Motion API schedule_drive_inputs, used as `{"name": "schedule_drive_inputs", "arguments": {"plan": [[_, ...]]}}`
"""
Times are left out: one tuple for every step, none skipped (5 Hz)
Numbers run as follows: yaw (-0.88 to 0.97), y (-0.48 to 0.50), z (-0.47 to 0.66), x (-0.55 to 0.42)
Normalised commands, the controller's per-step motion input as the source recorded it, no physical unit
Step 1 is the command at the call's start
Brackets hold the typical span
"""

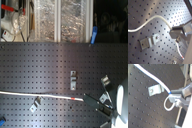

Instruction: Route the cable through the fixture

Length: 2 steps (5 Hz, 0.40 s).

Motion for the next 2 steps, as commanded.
{"name": "schedule_drive_inputs", "arguments": {"plan": [[0.00,0.000,0.01,0.000],[0.41,-0.089,0.20,0.251]]}}
